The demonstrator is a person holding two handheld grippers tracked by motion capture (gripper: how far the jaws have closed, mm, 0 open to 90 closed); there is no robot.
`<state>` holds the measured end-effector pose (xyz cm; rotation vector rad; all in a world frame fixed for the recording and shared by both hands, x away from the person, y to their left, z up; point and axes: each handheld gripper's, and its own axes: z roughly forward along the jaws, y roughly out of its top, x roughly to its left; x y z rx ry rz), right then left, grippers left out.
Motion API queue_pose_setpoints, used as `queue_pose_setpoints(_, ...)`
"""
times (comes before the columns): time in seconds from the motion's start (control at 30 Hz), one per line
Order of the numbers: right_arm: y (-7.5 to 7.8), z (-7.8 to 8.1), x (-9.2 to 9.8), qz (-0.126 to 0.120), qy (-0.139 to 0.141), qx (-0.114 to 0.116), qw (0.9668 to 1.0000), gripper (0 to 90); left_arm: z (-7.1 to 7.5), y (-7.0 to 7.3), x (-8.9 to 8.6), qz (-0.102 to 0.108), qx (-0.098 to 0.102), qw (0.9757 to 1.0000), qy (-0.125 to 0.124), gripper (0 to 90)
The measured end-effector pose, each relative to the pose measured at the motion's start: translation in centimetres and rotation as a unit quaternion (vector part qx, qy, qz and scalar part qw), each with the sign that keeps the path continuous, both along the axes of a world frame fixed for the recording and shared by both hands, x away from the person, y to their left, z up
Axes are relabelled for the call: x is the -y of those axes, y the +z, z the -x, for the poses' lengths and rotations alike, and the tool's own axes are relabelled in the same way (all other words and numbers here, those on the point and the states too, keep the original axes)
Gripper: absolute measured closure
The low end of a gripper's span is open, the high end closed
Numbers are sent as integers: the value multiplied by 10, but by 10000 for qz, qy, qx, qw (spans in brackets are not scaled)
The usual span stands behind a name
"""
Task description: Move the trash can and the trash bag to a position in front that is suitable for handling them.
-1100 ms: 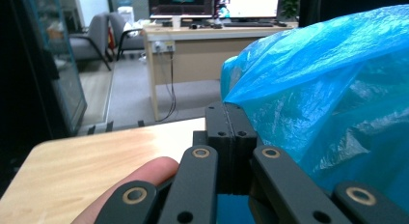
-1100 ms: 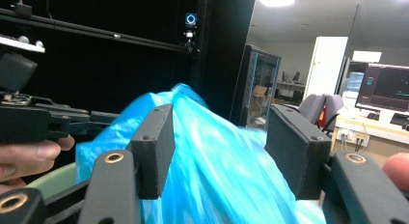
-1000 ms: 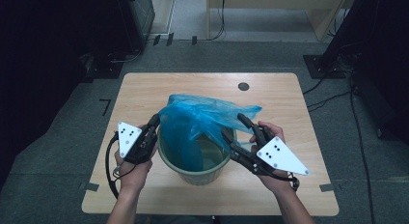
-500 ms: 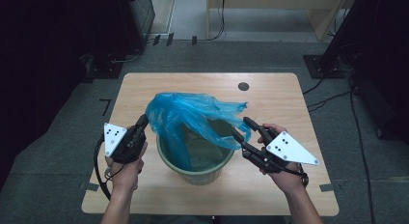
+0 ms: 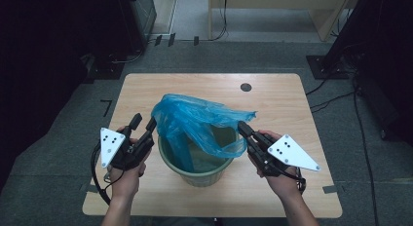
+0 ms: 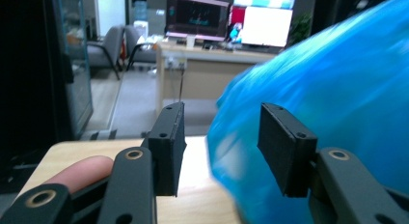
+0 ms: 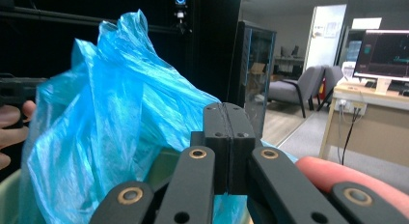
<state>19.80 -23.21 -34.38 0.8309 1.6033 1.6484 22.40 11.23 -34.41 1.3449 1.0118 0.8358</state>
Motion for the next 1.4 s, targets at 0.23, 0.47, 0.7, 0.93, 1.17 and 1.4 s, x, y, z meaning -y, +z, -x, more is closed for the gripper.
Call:
queue_pose_setpoints(0.23, 4, 11, -14, 74, 131, 196, 9997, 900, 28, 18, 25, -14, 417, 9962, -761, 499)
queue_pose_setpoints(0.47, 2, 20, -31, 238, 315, 326, 9987, 900, 39, 21, 42, -106, 472, 9940, -986, 403)
queue_pose_setpoints(0.7, 0, 24, -42, 267, 294, 307, 9987, 900, 48, 22, 52, -284, 679, 9810, -1797, 343)
queue_pose_setpoints(0.93, -2, 28, -50, 309, 571, 270, 9975, 899, 50, 18, 60, -500, 745, 9809, -1724, 345)
queue_pose_setpoints(1.17, -5, 31, -58, 498, 958, 312, 9937, 798, 45, 18, 50, -125, 700, 9865, -1474, 757)
queue_pose_setpoints(1.4, -6, 31, -51, 531, 1104, 518, 9911, 548, 32, 19, 24, 306, 494, 9888, -1376, 900)
